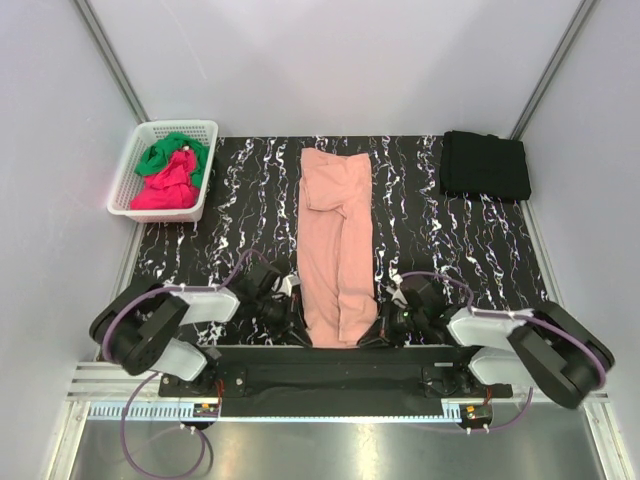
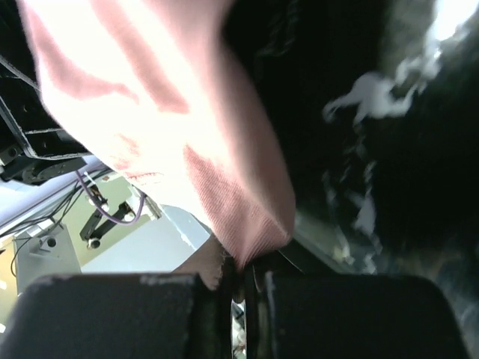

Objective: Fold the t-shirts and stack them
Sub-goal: Fold the tshirt

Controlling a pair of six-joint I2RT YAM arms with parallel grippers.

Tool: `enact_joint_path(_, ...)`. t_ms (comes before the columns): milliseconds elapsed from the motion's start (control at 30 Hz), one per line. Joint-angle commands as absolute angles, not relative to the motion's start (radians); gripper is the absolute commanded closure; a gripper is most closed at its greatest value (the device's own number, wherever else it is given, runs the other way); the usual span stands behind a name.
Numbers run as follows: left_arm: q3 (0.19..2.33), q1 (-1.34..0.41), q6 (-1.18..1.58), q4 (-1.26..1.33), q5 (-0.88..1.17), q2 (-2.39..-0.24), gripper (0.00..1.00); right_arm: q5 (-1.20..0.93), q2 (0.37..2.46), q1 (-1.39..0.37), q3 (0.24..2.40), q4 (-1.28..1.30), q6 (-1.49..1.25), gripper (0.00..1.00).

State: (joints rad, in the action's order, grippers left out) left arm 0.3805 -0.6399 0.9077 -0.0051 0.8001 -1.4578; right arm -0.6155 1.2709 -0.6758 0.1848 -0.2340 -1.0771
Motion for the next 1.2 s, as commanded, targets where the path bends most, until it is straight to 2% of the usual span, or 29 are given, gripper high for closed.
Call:
enact_joint_path(0,0.385,-0.64,0.9,-0.097,0.75,-1.358,1.0,-0.551,1.151,-0.676,0.196,-0.063,-1.065,1.0)
enact_joint_path(267,0.373,-0.64,0.917,-0.123,0.758,-1.296,1.0,-0.569,1.014,-0.676,0.167,0.004,-1.106,1.0)
enact_joint_path(467,0.434,-0.64,0.917,-0.207,0.733,-1.233,1.0,-0.522,0.891,-0.676,0.262,0.214,-1.094,1.0)
enact_joint_path(833,0.681,-0.615,0.867,-0.385,0.696,-1.235,1.0,-0.523,0.994,-0.676,0.451,0.297,-1.017,1.0)
enact_joint_path(1167,0.762,-0.569,0.805,-0.446,0.689,-1.301,1.0,-0.502,1.086,-0.666,0.607,0.393,-0.943,1.0)
